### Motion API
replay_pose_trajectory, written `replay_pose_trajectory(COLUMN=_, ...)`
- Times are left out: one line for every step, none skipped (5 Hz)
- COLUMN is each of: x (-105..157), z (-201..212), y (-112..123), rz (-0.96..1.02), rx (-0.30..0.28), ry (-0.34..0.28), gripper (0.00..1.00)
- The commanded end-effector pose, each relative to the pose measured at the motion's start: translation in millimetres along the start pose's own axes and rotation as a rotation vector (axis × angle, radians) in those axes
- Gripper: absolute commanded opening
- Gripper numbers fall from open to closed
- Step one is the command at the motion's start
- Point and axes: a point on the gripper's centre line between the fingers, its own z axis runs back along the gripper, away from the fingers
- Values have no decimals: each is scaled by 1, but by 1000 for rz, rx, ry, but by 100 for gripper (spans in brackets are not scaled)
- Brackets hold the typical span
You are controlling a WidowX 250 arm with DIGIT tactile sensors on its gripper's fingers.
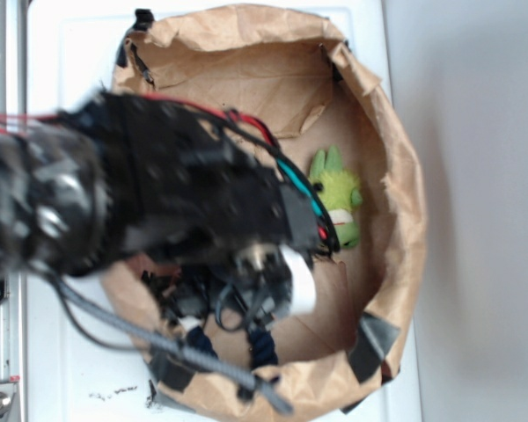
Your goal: Grab the blue rope.
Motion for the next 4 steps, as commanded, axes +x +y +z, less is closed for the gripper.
replay_pose_trajectory(x=26, z=-26, y=-5, rz=-36, rx=62, ry=30, gripper=100)
replay_pose_trajectory(x=25, z=-44, y=-12, rz=-61, rx=82, ry=80, gripper=100)
replay_pose_trajectory(x=22, z=-48, y=-13, rz=-56, rx=78, ry=77, gripper=37)
replay_pose_trajectory(x=20, z=-46, y=-15, rz=-67, rx=94, ry=70, gripper=0)
